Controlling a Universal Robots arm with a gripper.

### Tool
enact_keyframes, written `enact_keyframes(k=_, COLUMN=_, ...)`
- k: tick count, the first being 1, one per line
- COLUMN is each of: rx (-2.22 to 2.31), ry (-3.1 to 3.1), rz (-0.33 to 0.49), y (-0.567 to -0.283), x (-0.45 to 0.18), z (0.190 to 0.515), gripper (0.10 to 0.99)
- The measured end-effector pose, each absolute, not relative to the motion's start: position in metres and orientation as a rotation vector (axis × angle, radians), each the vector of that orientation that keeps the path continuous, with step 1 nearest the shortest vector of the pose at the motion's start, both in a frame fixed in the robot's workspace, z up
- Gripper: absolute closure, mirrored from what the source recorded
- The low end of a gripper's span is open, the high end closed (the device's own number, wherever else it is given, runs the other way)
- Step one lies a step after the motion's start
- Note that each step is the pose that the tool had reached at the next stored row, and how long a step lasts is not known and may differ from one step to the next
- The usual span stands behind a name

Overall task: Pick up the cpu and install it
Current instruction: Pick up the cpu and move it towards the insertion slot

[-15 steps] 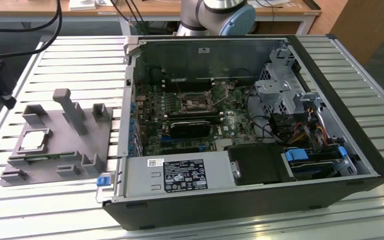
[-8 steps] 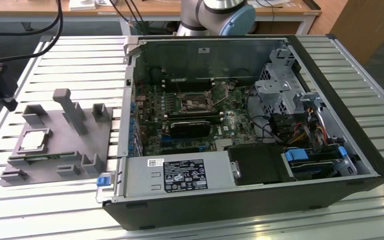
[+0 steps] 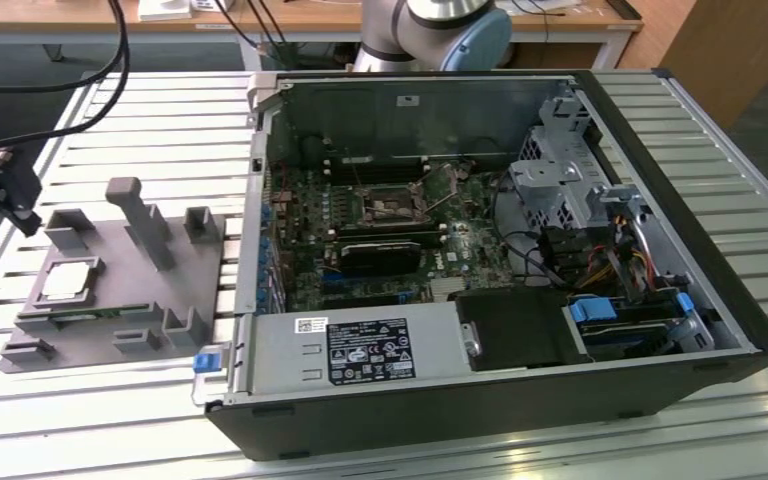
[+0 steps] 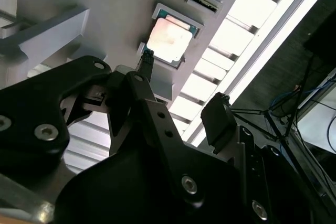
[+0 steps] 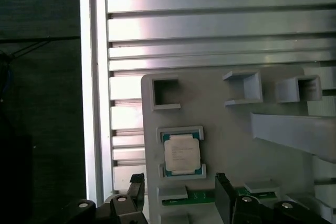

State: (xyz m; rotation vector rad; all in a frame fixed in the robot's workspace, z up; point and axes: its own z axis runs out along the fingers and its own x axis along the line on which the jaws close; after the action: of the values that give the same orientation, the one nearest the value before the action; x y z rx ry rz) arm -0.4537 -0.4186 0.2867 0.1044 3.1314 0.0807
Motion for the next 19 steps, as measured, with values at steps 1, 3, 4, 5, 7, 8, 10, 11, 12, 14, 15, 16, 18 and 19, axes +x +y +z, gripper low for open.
enact_keyframes(k=1, rx=0.097, ry=3.132, rz=0.081, y=-0.419, x=-0.453, z=0.285, gripper=0.443)
enact_keyframes(k=3, rx=0.093, ry=3.132, rz=0.081, y=-0.419, x=-0.452, z=0.281, gripper=0.443)
enact_keyframes(k=4, rx=0.093, ry=3.132, rz=0.080, y=-0.419, x=-0.451, z=0.280, gripper=0.443)
enact_keyframes(k=5, rx=0.093, ry=3.132, rz=0.080, y=-0.419, x=-0.450, z=0.278, gripper=0.443)
enact_keyframes(k=7, rx=0.093, ry=3.132, rz=0.080, y=-0.419, x=-0.448, z=0.275, gripper=0.443)
enact_keyframes(k=8, rx=0.092, ry=3.132, rz=0.080, y=-0.419, x=-0.448, z=0.274, gripper=0.443)
enact_keyframes(k=10, rx=0.088, ry=3.132, rz=0.080, y=-0.419, x=-0.447, z=0.272, gripper=0.443)
enact_keyframes(k=11, rx=0.085, ry=3.132, rz=0.080, y=-0.419, x=-0.447, z=0.271, gripper=0.443)
enact_keyframes(k=12, rx=0.079, ry=3.133, rz=0.080, y=-0.419, x=-0.447, z=0.269, gripper=0.431)
enact_keyframes(k=14, rx=0.066, ry=3.133, rz=0.080, y=-0.420, x=-0.447, z=0.266, gripper=0.376)
enact_keyframes(k=15, rx=0.061, ry=3.133, rz=0.080, y=-0.420, x=-0.447, z=0.264, gripper=0.310)
enact_keyframes(k=16, rx=0.058, ry=3.133, rz=0.080, y=-0.420, x=-0.447, z=0.262, gripper=0.310)
enact_keyframes(k=18, rx=0.054, ry=3.134, rz=0.080, y=-0.420, x=-0.447, z=0.258, gripper=0.310)
enact_keyframes(k=19, rx=0.053, ry=3.134, rz=0.080, y=-0.420, x=-0.447, z=0.257, gripper=0.310)
